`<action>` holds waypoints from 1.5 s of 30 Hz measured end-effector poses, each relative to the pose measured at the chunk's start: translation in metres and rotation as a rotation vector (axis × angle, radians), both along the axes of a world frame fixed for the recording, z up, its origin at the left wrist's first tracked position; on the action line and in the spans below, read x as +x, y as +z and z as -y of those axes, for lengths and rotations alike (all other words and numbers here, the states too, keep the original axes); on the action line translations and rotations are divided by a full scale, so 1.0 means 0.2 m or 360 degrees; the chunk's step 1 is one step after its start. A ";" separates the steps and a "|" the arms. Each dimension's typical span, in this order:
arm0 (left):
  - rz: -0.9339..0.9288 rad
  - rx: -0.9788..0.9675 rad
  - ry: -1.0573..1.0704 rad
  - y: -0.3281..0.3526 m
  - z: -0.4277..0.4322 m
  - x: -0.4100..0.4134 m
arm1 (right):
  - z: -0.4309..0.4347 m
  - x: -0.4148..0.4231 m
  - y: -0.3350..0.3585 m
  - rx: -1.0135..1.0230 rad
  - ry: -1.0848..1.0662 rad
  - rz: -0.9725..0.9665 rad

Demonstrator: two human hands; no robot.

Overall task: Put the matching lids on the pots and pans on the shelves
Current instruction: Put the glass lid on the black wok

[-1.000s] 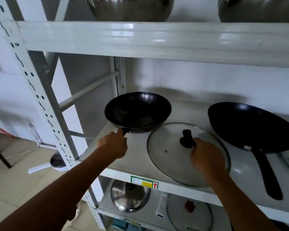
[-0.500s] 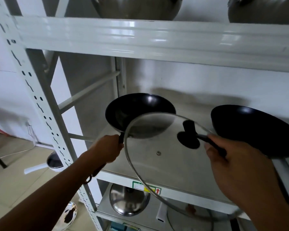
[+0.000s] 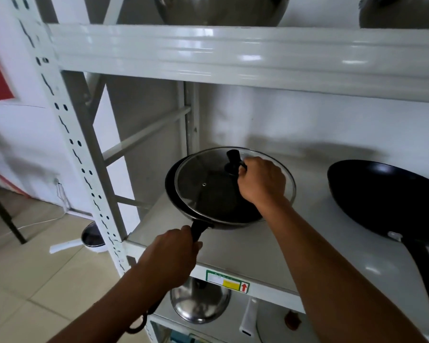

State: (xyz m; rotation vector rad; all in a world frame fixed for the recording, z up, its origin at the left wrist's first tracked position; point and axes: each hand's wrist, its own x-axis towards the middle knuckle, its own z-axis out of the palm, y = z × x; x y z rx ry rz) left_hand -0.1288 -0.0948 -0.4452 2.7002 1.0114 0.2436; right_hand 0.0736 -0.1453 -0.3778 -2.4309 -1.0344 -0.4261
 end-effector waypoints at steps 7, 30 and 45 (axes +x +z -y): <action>0.0012 0.0030 -0.0022 0.02 0.00 0.01 | -0.09 0.02 -0.05 0.0001 0.0125 -0.0009; 0.0017 -0.0097 -0.0009 0.04 -0.03 -0.01 | -0.11 0.06 -0.04 -0.0072 0.0151 -0.0001; 0.0010 -0.0138 0.0000 0.06 -0.05 -0.02 | -0.11 0.02 0.02 -0.0191 0.0085 0.0056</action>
